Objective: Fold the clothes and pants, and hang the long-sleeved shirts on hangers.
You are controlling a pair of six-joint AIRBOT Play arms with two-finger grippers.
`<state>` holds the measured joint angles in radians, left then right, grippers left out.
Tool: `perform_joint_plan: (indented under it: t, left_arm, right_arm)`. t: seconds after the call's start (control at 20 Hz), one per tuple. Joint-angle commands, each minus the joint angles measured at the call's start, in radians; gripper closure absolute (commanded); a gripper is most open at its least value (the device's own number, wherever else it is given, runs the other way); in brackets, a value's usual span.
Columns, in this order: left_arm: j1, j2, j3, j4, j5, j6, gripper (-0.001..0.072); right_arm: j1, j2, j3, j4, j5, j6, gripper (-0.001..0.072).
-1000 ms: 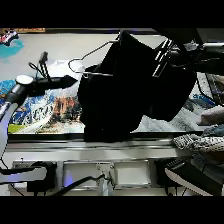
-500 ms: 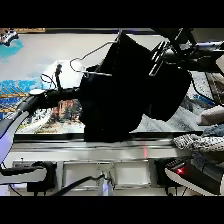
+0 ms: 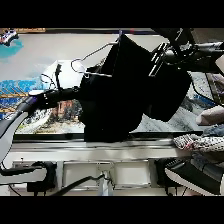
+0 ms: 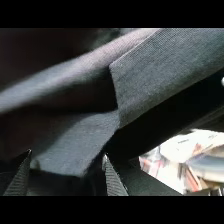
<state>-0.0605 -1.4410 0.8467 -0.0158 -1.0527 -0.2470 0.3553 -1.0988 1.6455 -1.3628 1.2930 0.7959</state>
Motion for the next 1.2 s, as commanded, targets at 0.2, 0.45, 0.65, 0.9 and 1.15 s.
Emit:
perform_joint_plan:
  t: [0.2, 0.45, 0.65, 0.9, 1.15]
  left_arm:
    - [0.029, 0.001, -0.001, -0.031, -0.035, 0.005, 0.0183]
    - [-0.058, -0.001, -0.001, -0.031, -0.014, 0.079, 0.0185]
    - [-0.104, -0.001, -0.001, -0.031, 0.191, 0.079, 0.0496]
    - [-0.009, -0.001, 0.002, -0.224, 0.231, 0.08, 0.0682]
    - [0.137, 0.002, 0.1, -0.322, 0.108, 0.079, 0.0684]
  right_arm:
    - [0.001, -0.001, 0.0, 0.011, -0.002, 0.0, 0.0689]
    - [0.001, -0.001, 0.0, 0.023, -0.002, 0.0, 0.0689]
    - [0.001, 0.0, 0.0, 0.034, 0.001, 0.007, 0.0689]
    - [0.001, 0.0, 0.0, 0.035, 0.042, 0.007, 0.0689]
    - [0.001, -0.002, 0.0, -0.032, 0.08, 0.006, 0.0689]
